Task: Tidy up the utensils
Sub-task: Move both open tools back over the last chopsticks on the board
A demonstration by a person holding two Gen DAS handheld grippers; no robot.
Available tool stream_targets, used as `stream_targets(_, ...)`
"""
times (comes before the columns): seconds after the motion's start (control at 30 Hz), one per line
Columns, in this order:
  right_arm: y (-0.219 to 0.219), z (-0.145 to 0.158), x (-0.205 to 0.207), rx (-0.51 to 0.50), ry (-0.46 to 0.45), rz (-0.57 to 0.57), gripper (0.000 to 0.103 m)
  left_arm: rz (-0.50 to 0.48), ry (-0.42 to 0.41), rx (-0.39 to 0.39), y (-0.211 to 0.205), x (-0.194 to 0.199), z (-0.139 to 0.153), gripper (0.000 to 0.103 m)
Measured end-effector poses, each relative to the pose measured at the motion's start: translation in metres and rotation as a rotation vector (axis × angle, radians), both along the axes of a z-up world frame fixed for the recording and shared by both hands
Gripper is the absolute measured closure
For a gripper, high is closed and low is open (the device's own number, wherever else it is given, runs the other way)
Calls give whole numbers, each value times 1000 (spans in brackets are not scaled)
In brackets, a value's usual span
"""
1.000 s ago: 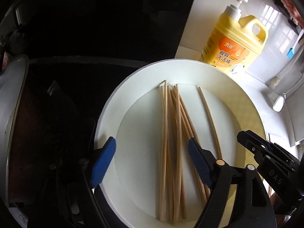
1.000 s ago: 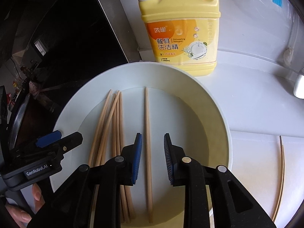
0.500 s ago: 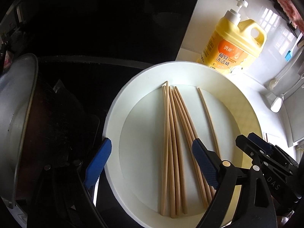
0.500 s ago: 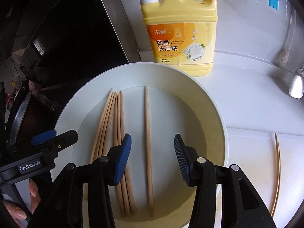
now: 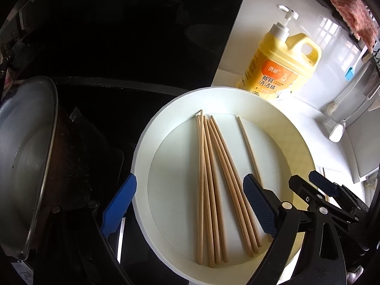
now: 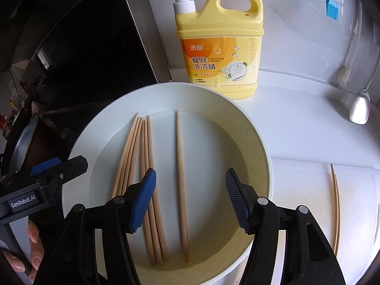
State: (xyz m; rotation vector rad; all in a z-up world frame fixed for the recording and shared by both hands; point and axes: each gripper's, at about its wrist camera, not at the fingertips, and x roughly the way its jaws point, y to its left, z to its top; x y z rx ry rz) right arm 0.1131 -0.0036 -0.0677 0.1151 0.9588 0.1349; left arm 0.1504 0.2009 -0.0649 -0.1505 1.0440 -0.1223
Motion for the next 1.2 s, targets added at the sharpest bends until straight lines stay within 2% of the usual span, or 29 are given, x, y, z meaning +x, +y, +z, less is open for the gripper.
stream_targets(0.4, -8, 13, -24, -13, -14, -52, 35, -6, -31, 4, 5, -13, 17, 6)
stream_targets(0.63, -26, 9, -51, -15, -15, -98, 31, -54, -32, 28, -8, -19, 22, 6)
stream_targets(0.87, -68, 4, -86, -25, -8, -179, 30, -111, -70, 12, -44, -34, 36, 6)
stream_targets(1.2, -170, -8, -149, -58, 1, -285, 30, -197, -60, -52, -138, -73, 35, 6)
